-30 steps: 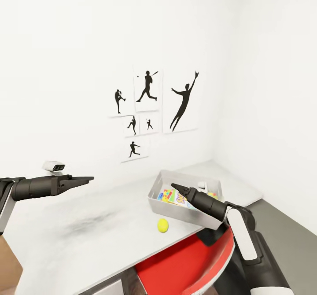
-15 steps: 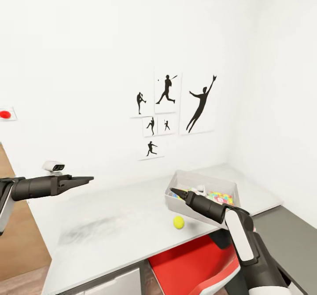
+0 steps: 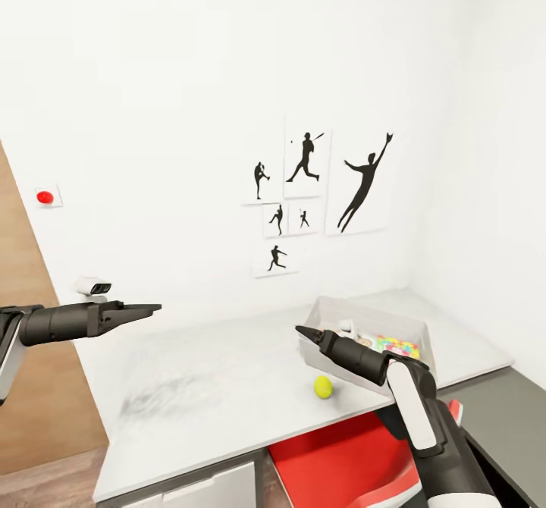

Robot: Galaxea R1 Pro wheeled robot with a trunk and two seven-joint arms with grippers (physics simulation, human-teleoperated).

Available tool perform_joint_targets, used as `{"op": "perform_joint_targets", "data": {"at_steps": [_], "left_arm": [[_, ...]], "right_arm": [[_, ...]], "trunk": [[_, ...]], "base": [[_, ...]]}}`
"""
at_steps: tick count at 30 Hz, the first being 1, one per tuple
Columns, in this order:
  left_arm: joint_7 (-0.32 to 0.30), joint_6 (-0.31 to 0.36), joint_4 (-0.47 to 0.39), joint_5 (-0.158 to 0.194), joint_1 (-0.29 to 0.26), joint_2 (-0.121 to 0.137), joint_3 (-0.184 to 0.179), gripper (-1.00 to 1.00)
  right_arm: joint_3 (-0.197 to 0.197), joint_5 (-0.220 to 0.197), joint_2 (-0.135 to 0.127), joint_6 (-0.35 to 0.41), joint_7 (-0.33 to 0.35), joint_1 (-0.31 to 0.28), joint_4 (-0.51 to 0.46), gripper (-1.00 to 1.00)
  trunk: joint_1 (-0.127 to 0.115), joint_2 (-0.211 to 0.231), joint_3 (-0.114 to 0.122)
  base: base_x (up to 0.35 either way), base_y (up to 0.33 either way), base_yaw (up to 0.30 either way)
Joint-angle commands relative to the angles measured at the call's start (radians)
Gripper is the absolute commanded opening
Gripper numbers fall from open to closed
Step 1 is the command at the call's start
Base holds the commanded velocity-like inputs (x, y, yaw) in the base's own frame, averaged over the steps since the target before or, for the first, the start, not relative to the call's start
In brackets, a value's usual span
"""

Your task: Put all the toys in the child's room - the three board games (two on the bed and one on the table), the two jigsaw puzzles on the table, and the tennis ball on the table - inside the toy box on the table in the child's room.

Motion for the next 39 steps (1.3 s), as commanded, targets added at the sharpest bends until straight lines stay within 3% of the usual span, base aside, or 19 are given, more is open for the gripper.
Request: {"op": "perform_joint_targets", "data": {"at_steps": [1,32,35,39], "left_arm": [[-0.004,0.011,0.000,0.000,0.000,0.000,0.000,1.00],[-0.004,0.011,0.000,0.000,0.000,0.004,0.002,1.00],[-0.004,0.010,0.000,0.000,0.000,0.004,0.002,1.00],[-0.004,0.010,0.000,0.000,0.000,0.004,0.003,1.00]], "right_arm": [[-0.003,0.004,0.002,0.006,-0.002,0.000,0.000,1.00],[-0.007,0.004,0.011,0.003,-0.046,0.000,0.001,1.00],[-0.008,0.004,0.011,0.004,-0.064,0.000,0.001,1.00],[-0.007,0.004,0.012,0.005,-0.168,0.000,0.000,1.00]], "trunk": [[0.000,-0.001,0.000],[0.000,-0.001,0.000],[0.000,-0.001,0.000],[0.000,-0.001,0.000]], "base": [[-0.057,0.175,0.014],[-0.052,0.124,0.001],[-0.010,0.019,0.000],[-0.003,0.006,0.000]]}}
